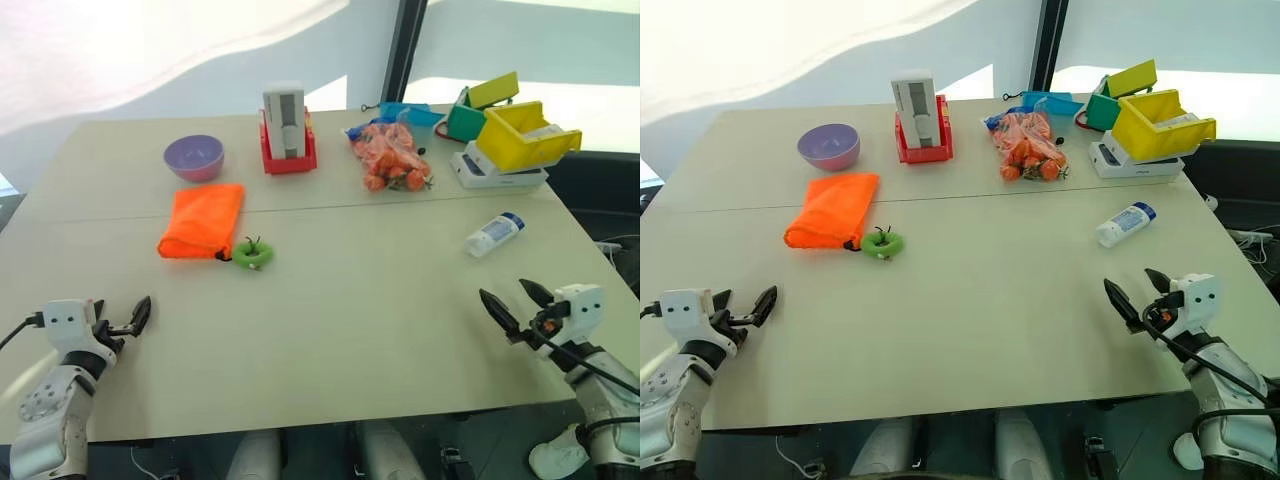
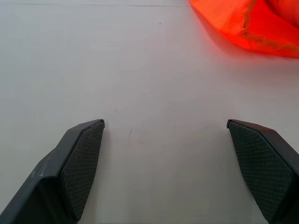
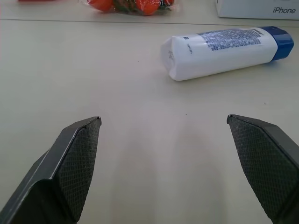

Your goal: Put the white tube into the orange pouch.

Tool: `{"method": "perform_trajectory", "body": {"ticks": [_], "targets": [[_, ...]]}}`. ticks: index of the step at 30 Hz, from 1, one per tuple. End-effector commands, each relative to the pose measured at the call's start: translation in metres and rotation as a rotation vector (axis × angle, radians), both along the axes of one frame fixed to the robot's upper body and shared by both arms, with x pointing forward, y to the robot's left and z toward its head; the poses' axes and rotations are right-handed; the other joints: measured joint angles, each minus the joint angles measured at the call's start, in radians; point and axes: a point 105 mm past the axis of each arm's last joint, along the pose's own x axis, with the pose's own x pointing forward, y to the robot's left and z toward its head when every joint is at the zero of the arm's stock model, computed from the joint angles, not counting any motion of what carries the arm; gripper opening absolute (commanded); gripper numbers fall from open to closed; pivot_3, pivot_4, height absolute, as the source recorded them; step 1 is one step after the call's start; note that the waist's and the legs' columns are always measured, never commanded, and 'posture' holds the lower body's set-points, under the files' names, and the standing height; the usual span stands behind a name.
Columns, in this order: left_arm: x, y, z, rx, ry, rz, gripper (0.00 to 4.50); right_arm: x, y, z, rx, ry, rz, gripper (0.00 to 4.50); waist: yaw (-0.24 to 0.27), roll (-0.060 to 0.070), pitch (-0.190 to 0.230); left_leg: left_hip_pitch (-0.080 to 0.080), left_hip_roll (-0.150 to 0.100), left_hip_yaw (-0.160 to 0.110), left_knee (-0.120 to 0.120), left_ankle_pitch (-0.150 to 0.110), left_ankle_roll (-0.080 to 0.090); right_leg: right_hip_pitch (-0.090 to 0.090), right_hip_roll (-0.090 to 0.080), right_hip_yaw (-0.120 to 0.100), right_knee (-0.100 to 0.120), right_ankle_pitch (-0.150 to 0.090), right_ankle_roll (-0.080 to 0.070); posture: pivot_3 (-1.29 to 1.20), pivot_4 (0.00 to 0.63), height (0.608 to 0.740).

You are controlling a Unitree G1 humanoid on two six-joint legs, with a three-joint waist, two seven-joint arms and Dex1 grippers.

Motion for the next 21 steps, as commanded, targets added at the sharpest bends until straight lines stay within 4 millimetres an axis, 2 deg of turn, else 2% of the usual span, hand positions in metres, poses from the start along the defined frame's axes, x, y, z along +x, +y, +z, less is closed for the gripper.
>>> {"method": "perform_trajectory", "body": {"ticks": [1, 7, 11, 13, 16, 18, 21], "targets": [[-0.001, 0.002, 0.008, 0.011, -0.030, 0.011, 4.50, 0.002, 0.004, 0.009, -0.007, -0.040, 0.006, 4.48, 0.000, 0.000, 0.000, 0.000, 0.000, 0.000, 0.000, 0.000, 0.000, 0.000, 0.000, 0.000, 0.000, 0.000, 0.000, 0.00, 0.150, 0.740], [0.007, -0.005, 0.014, 0.006, -0.060, 0.009, 4.50, 0.008, 0.023, 0.012, -0.004, -0.054, 0.066, 4.48, 0.000, 0.000, 0.000, 0.000, 0.000, 0.000, 0.000, 0.000, 0.000, 0.000, 0.000, 0.000, 0.000, 0.000, 0.000, 0.00, 0.150, 0.740], [0.016, -0.016, 0.022, 0.043, -0.086, -0.019, 4.50, 0.014, 0.058, 0.018, 0.033, -0.074, 0.169, 4.48, -0.001, 0.000, 0.000, 0.000, 0.000, 0.000, 0.000, 0.000, 0.000, 0.000, 0.000, 0.000, 0.000, 0.001, 0.001, 0.00, 0.150, 0.740], [0.019, -0.020, 0.029, 0.131, -0.099, -0.033, 4.50, 0.016, 0.080, 0.022, 0.055, -0.085, 0.235, 4.48, 0.000, 0.000, 0.000, 0.000, 0.000, 0.000, 0.000, 0.000, 0.000, 0.000, 0.000, 0.000, 0.000, 0.001, 0.002, 0.00, 0.150, 0.740], [0.034, -0.022, 0.044, 0.398, -0.096, -0.056, 4.50, 0.016, 0.123, 0.027, 0.054, -0.085, 0.391, 4.48, 0.000, -0.001, 0.000, 0.000, 0.000, 0.000, 0.000, 0.000, 0.000, 0.000, 0.001, 0.000, 0.000, 0.002, 0.002, 0.00, 0.150, 0.740], [0.043, -0.022, 0.054, 0.549, -0.106, -0.066, 4.50, 0.014, 0.141, 0.030, 0.041, -0.094, 0.454, 4.48, 0.001, 0.000, 0.000, 0.000, 0.000, -0.001, 0.000, 0.000, 0.000, 0.000, 0.001, -0.001, 0.000, 0.002, 0.002, 0.00, 0.150, 0.740], [0.057, -0.023, 0.067, 0.643, -0.144, -0.066, 4.50, 0.013, 0.159, 0.037, 0.064, -0.118, 0.500, 4.48, 0.004, 0.000, 0.000, 0.000, 0.000, -0.001, 0.000, 0.000, 0.000, 0.000, 0.000, -0.002, 0.000, 0.002, 0.002, 0.00, 0.150, 0.740]]}}
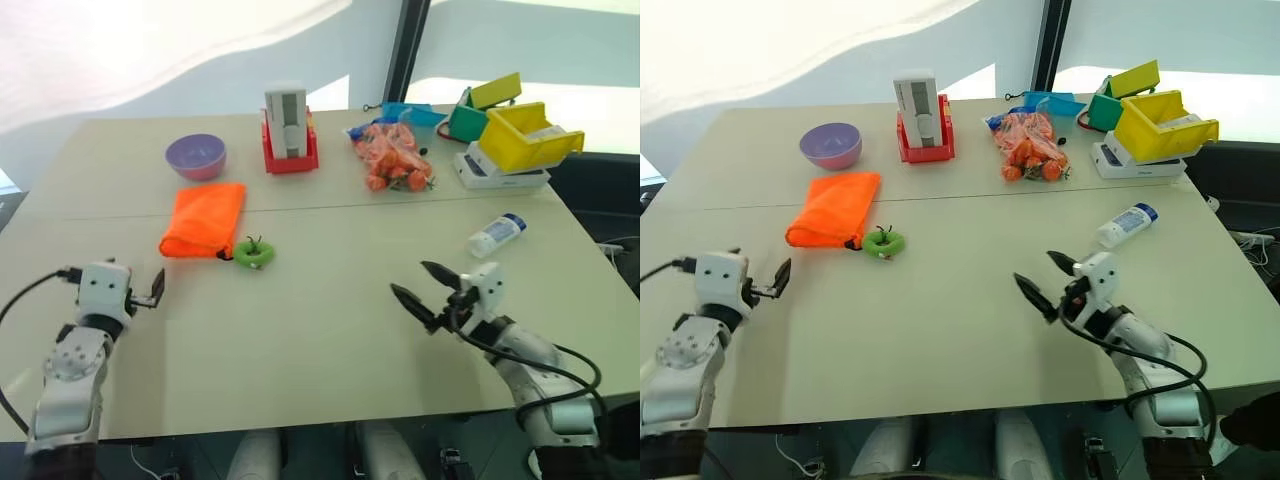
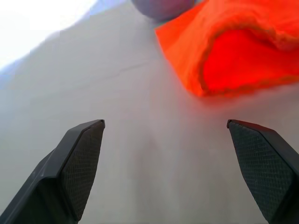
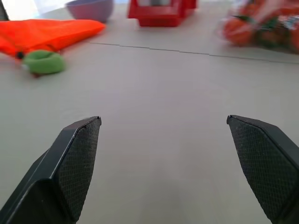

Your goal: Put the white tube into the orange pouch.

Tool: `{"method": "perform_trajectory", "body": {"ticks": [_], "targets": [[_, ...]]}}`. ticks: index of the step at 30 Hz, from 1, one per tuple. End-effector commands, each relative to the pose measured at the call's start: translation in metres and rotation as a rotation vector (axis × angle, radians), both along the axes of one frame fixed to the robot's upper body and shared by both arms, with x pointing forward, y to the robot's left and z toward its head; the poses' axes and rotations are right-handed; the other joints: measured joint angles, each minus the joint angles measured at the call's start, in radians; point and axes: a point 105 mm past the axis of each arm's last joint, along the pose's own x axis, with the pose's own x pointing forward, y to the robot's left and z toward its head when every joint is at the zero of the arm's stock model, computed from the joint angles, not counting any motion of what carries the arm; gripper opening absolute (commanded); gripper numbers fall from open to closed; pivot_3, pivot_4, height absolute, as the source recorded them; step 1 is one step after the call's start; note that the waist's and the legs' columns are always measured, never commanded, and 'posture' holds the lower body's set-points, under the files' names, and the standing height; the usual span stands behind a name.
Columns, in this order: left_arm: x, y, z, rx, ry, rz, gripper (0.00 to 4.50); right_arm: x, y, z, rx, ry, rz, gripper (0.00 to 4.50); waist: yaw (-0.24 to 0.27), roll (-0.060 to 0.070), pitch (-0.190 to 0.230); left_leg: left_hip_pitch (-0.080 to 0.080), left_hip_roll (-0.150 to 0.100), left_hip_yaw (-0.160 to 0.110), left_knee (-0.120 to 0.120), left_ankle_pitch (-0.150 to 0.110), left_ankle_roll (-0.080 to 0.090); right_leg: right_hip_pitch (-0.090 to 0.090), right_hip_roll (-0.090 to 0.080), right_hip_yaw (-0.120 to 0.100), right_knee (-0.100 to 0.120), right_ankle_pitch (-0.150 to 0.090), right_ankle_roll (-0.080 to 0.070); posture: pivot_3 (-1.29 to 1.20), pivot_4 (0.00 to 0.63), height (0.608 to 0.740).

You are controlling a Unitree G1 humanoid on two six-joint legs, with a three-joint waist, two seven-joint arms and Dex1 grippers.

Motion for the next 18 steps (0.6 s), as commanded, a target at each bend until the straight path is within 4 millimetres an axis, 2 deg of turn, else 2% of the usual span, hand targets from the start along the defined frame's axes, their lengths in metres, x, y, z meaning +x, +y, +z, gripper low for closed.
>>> {"method": "perform_trajectory", "body": {"ticks": [1, 6, 10, 18], "targets": [[0.015, -0.004, 0.014, 0.127, -0.047, -0.011, 4.50, -0.004, 0.021, 0.018, 0.018, -0.064, 0.062, 4.48, 0.001, 0.000, 0.000, 0.000, 0.000, 0.000, 0.000, 0.000, 0.000, 0.000, -0.001, 0.000, 0.000, 0.000, 0.000, 0.00, 0.150, 0.740], [0.039, -0.019, 0.011, 0.173, -0.022, -0.075, 4.50, -0.006, 0.039, 0.022, 0.048, -0.081, 0.093, 4.48, -0.001, 0.000, 0.000, -0.001, -0.001, 0.000, 0.000, 0.000, 0.000, 0.000, -0.002, 0.000, -0.002, 0.000, 0.001, 0.00, 0.150, 0.740], [0.053, -0.025, 0.008, 0.198, -0.003, -0.113, 4.50, -0.008, 0.047, 0.022, 0.058, -0.082, 0.103, 4.48, -0.002, 0.000, 0.000, -0.003, -0.001, 0.000, 0.000, 0.000, 0.000, -0.002, -0.001, -0.003, -0.001, 0.000, 0.001, 0.00, 0.150, 0.740], [0.061, -0.029, 0.009, 0.154, -0.018, -0.144, 4.50, -0.010, 0.048, 0.019, 0.054, -0.081, 0.096, 4.48, -0.004, 0.000, 0.000, -0.003, -0.001, 0.000, 0.000, 0.000, 0.000, -0.002, -0.001, -0.003, 0.000, 0.001, 0.002, 0.00, 0.150, 0.740]]}}
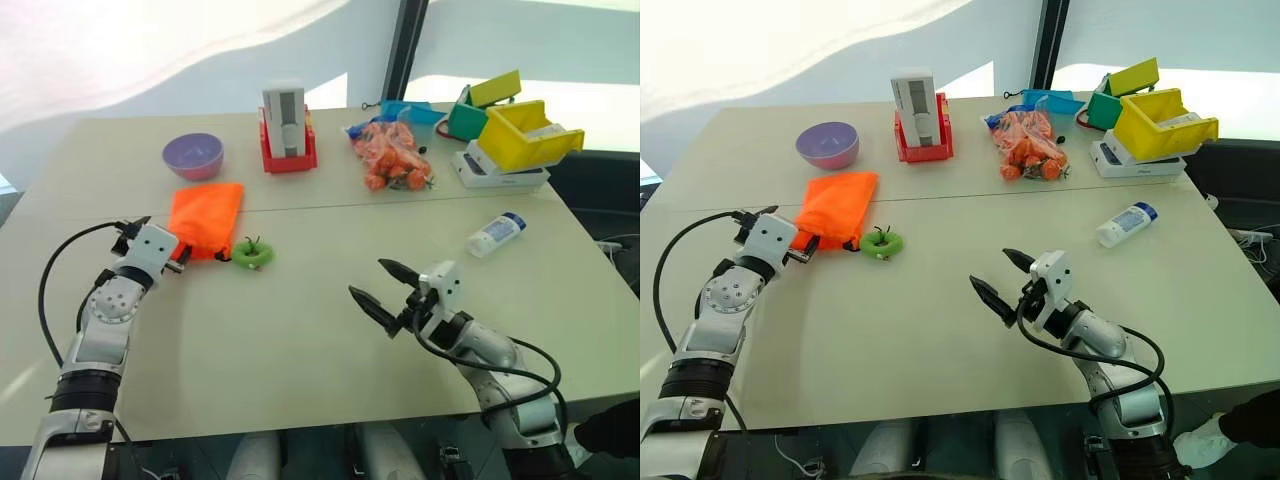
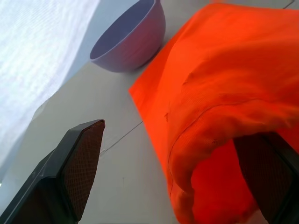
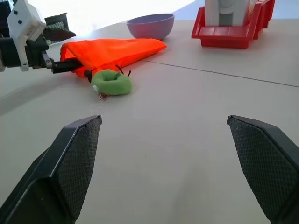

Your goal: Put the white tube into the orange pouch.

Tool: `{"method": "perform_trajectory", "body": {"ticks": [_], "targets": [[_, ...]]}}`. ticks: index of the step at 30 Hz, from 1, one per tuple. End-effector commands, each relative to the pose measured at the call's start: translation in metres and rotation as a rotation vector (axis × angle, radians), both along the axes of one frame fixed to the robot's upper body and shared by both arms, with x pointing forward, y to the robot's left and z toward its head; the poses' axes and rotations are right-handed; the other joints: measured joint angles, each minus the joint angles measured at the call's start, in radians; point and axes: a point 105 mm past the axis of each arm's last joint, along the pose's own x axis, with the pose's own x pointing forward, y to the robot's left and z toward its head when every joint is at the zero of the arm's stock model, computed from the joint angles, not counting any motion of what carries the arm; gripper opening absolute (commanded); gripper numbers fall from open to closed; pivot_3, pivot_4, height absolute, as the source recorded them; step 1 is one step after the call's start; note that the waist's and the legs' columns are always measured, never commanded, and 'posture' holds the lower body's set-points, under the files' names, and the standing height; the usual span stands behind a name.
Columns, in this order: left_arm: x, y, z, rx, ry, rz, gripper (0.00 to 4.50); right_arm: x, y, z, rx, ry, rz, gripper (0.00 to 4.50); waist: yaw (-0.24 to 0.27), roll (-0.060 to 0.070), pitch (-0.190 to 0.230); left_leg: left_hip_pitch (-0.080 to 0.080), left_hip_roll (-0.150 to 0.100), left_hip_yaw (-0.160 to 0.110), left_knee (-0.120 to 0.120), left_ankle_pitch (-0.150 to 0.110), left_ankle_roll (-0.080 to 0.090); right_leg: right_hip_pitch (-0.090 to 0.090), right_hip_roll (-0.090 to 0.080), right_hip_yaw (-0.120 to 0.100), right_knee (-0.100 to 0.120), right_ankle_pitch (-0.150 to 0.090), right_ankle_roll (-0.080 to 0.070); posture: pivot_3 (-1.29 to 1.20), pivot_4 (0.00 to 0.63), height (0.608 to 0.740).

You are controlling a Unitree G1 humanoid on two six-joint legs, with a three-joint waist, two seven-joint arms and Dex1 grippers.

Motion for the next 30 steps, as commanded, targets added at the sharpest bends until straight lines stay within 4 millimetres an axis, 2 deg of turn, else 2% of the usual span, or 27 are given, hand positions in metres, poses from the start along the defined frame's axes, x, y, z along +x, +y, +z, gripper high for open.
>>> {"method": "perform_trajectory", "body": {"ticks": [1, 3, 5, 11, 14, 17, 20, 24, 27, 30], "targets": [[0.002, 0.001, 0.013, -0.007, -0.046, -0.011, 4.50, -0.004, 0.004, 0.013, 0.012, -0.059, 0.007, 4.48, 0.001, 0.000, 0.000, 0.000, 0.000, 0.000, 0.000, 0.000, 0.000, 0.000, 0.000, 0.000, 0.000, 0.000, 0.000, 0.00, 0.150, 0.740], [0.002, 0.001, 0.013, -0.004, -0.047, -0.014, 3.96, -0.003, 0.003, 0.013, 0.008, -0.059, 0.002, 4.50, 0.001, 0.000, 0.000, 0.000, 0.000, 0.000, 0.000, 0.000, 0.000, 0.000, 0.000, 0.000, 0.000, 0.000, 0.000, 0.00, 0.150, 0.740], [0.001, 0.003, 0.013, -0.003, -0.042, -0.016, 3.21, -0.002, 0.002, 0.012, 0.001, -0.059, -0.007, 4.50, 0.002, 0.000, 0.000, 0.000, 0.000, 0.000, 0.000, 0.000, 0.000, 0.000, 0.000, 0.000, 0.001, 0.000, 0.000, 0.00, 0.150, 0.740], [-0.005, 0.002, 0.012, -0.023, -0.031, -0.036, 0.15, 0.006, -0.010, 0.013, -0.005, -0.061, -0.076, 4.50, 0.000, 0.000, 0.000, 0.000, 0.000, 0.000, 0.000, 0.000, 0.000, 0.000, 0.000, 0.000, 0.001, 0.000, 0.000, 0.00, 0.150, 0.740], [-0.012, 0.000, 0.013, -0.063, -0.020, -0.064, 0.06, 0.016, -0.027, 0.023, 0.009, -0.096, -0.180, 4.50, 0.001, 0.000, 0.000, 0.000, 0.000, 0.000, 0.000, 0.000, 0.000, 0.000, 0.000, 0.000, 0.001, 0.000, 0.000, 0.00, 0.150, 0.740], [-0.030, -0.012, 0.009, -0.170, 0.033, -0.151, 0.06, 0.033, -0.071, 0.040, -0.011, -0.164, -0.426, 4.50, -0.002, 0.000, 0.000, 0.000, 0.001, 0.000, 0.000, 0.000, 0.000, -0.001, -0.001, 0.000, 0.002, 0.000, 0.000, 0.00, 0.150, 0.740], [-0.052, -0.034, 0.002, -0.265, 0.122, -0.273, 0.06, 0.038, -0.102, 0.046, -0.078, -0.195, -0.571, 4.50, -0.001, 0.000, 0.000, 0.000, 0.001, 0.000, 0.000, 0.000, 0.000, -0.001, -0.002, 0.001, 0.002, 0.000, 0.000, 0.00, 0.150, 0.740], [-0.092, -0.068, -0.015, -0.383, 0.325, -0.461, 0.06, 0.049, -0.149, 0.045, -0.142, -0.172, -0.818, 4.50, -0.001, 0.001, 0.000, 0.000, 0.000, 0.000, 0.000, 0.000, 0.000, -0.001, -0.002, 0.002, 0.002, 0.000, -0.001, 0.00, 0.150, 0.740], [-0.107, -0.086, -0.018, -0.413, 0.414, -0.543, 0.06, 0.059, -0.165, 0.026, -0.143, -0.051, -0.901, 4.50, 0.002, 0.002, 0.000, 0.000, 0.001, 0.001, 0.000, 0.000, 0.000, -0.001, -0.001, 0.003, 0.002, 0.000, -0.001, 0.00, 0.150, 0.740], [-0.108, -0.090, -0.018, -0.439, 0.439, -0.544, 0.06, 0.069, -0.165, 0.015, -0.140, 0.016, -0.938, 4.50, -0.004, 0.002, 0.000, 0.004, 0.001, 0.002, 0.001, 0.000, 0.000, 0.001, 0.001, 0.004, 0.002, -0.001, -0.005, 0.00, 0.150, 0.740]]}}
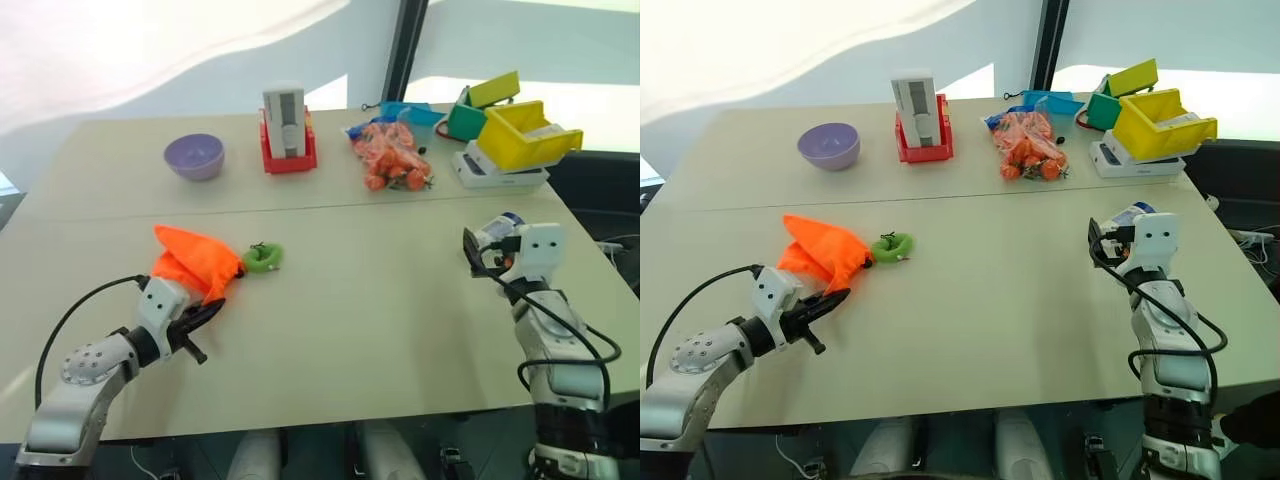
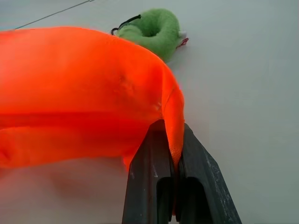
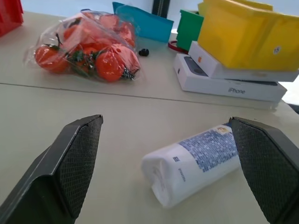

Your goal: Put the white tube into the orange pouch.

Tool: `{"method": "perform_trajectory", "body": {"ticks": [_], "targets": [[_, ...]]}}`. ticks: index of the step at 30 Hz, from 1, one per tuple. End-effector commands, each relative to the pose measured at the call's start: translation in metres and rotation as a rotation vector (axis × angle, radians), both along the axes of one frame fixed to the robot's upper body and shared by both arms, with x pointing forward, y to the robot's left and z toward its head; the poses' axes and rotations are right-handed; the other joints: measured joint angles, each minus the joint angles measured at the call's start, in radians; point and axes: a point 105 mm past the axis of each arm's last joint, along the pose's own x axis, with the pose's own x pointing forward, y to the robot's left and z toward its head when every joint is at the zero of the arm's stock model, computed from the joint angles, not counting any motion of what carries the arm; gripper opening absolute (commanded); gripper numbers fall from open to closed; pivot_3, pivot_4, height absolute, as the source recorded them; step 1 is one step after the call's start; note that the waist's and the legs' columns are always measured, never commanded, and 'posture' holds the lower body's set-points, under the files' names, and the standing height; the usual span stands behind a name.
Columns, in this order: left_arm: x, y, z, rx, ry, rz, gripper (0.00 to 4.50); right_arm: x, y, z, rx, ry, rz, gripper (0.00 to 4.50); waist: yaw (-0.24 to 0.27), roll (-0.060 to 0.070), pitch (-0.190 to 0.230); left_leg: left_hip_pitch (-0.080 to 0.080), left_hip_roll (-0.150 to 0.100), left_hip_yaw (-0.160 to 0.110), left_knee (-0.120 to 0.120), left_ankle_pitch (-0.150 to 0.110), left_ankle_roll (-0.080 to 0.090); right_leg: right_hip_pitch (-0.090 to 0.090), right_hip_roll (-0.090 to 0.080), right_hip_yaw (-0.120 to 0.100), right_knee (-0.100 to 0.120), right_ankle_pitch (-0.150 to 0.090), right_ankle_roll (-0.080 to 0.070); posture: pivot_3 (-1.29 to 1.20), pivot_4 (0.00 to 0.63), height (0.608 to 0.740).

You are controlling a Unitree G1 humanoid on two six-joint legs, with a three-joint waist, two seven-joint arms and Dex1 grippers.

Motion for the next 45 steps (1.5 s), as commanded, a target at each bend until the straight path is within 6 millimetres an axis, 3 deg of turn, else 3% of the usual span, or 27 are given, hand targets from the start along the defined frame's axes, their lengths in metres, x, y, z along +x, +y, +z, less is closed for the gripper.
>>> {"method": "perform_trajectory", "body": {"ticks": [1, 10, 25, 28, 32, 41, 43, 45], "targets": [[-0.003, -0.010, 0.008, -0.032, 0.009, -0.034, 0.06, 0.011, 0.002, -0.006, 0.044, 0.031, -0.048, 4.50, -0.002, 0.000, 0.000, 0.000, 0.000, 0.000, 0.000, 0.000, 0.000, 0.000, 0.000, 0.000, 0.000, 0.000, 0.000, 0.00, 0.150, 0.740], [0.001, -0.009, 0.007, -0.050, 0.013, -0.003, 0.06, 0.037, 0.012, -0.018, 0.197, 0.060, -0.184, 4.50, -0.004, 0.000, 0.000, -0.001, 0.000, 0.002, 0.000, 0.000, 0.000, -0.001, 0.000, 0.003, 0.000, 0.002, 0.003, 0.00, 0.150, 0.740], [0.003, -0.015, 0.005, -0.084, 0.004, 0.007, 0.06, 0.043, 0.001, -0.021, 0.212, -0.008, -0.375, 4.50, -0.004, 0.000, 0.000, -0.001, 0.000, 0.005, -0.001, 0.000, 0.000, -0.003, 0.001, 0.006, 0.000, 0.002, 0.003, 0.00, 0.150, 0.740], [0.003, -0.015, 0.003, -0.082, 0.006, 0.006, 0.00, 0.042, 0.001, -0.021, 0.212, -0.014, -0.378, 3.67, -0.004, 0.000, 0.000, -0.001, 0.000, 0.005, -0.001, 0.000, 0.000, -0.003, 0.001, 0.006, 0.000, 0.002, 0.003, 0.00, 0.150, 0.740], [0.003, -0.015, 0.003, -0.082, 0.005, 0.005, 0.00, 0.042, 0.001, -0.019, 0.207, -0.022, -0.375, 1.82, -0.006, 0.000, 0.000, -0.001, 0.000, 0.005, -0.001, 0.000, 0.000, -0.003, 0.001, 0.007, 0.000, 0.002, 0.003, 0.00, 0.150, 0.740], [0.003, -0.012, 0.004, -0.077, -0.002, 0.016, 0.00, 0.041, 0.005, -0.008, 0.162, -0.061, -0.317, 1.82, -0.022, 0.000, 0.000, -0.001, 0.000, 0.005, -0.001, 0.000, 0.000, -0.003, 0.001, 0.007, 0.000, 0.002, 0.003, 0.00, 0.150, 0.740], [0.004, -0.007, 0.006, -0.077, -0.006, 0.033, 0.00, 0.042, 0.026, 0.008, 0.064, -0.115, -0.147, 1.82, -0.024, 0.000, 0.000, -0.001, 0.000, 0.005, -0.001, 0.000, 0.000, -0.003, 0.001, 0.007, 0.000, 0.002, 0.003, 0.00, 0.150, 0.740], [0.005, 0.000, 0.009, -0.088, -0.011, 0.058, 0.00, 0.036, 0.067, 0.017, 0.011, -0.141, 0.149, 1.82, -0.025, 0.000, 0.000, -0.001, 0.000, 0.005, -0.002, 0.000, 0.000, -0.004, 0.001, 0.008, 0.000, 0.002, 0.004, 0.00, 0.150, 0.740]]}}
